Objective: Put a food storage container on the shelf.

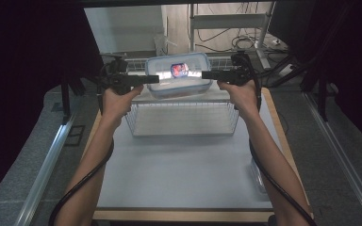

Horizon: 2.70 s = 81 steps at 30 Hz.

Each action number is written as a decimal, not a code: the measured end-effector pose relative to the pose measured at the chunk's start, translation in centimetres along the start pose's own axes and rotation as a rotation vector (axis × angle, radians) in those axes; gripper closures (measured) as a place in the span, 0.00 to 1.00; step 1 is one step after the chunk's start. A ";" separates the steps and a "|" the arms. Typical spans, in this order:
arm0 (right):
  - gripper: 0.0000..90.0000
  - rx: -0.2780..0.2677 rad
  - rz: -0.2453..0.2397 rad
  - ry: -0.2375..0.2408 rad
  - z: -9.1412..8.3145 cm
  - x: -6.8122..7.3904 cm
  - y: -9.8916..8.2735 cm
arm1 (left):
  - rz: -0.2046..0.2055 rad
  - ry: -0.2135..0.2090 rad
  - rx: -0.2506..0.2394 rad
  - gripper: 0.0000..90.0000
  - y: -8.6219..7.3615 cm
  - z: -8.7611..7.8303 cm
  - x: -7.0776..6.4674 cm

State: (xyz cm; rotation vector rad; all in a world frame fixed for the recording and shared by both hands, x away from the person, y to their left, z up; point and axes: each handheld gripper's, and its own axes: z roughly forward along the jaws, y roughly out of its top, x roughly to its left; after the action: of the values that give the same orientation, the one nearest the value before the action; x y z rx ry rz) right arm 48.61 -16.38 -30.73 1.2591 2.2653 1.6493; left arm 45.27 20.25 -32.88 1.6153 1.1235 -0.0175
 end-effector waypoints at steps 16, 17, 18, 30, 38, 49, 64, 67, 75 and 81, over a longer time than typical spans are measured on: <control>0.41 -0.032 -0.087 -0.068 -0.5 0.8 -0.7 | 0.249 0.155 -0.095 0.26 -1.1 -2.3 -2.1; 0.41 -0.034 -0.092 -0.072 -0.6 0.8 -0.7 | 0.282 0.161 -0.095 0.28 -1.6 -2.5 -2.8; 0.41 -0.040 -0.099 -0.072 -0.7 0.9 -0.9 | 0.305 0.167 -0.093 0.33 -2.0 -2.6 -3.3; 0.51 -0.061 -0.174 -0.117 -2.0 1.8 -2.7 | 0.400 0.200 -0.045 0.86 -5.9 -2.1 -4.8; 0.66 -0.042 -0.191 -0.135 -1.8 1.9 -4.2 | 0.412 0.187 0.006 0.94 -6.7 -0.5 -5.1; 0.75 -0.012 -0.193 -0.126 -1.3 1.5 -4.9 | 0.384 0.270 0.014 0.95 -5.7 0.7 -4.1; 0.72 0.010 -0.218 -0.095 -0.4 2.2 -5.6 | 0.358 0.274 0.015 0.90 -4.3 1.5 -3.3; 0.70 0.005 -0.224 -0.088 -0.7 2.3 -5.8 | 0.381 0.263 0.011 0.84 -4.9 1.1 -3.9; 0.58 0.026 -0.294 -0.090 -1.5 3.8 -7.1 | 0.447 0.258 0.044 0.61 -7.4 0.4 -5.0; 0.48 0.042 -0.324 -0.079 -1.8 4.6 -8.5 | 0.478 0.260 0.063 0.45 -9.2 0.1 -5.5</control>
State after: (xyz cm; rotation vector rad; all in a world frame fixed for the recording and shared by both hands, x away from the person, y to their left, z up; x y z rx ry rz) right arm 39.86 -15.56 -35.14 0.8858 2.3164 1.4201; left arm 36.22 16.07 -36.89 1.9473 0.9073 0.4850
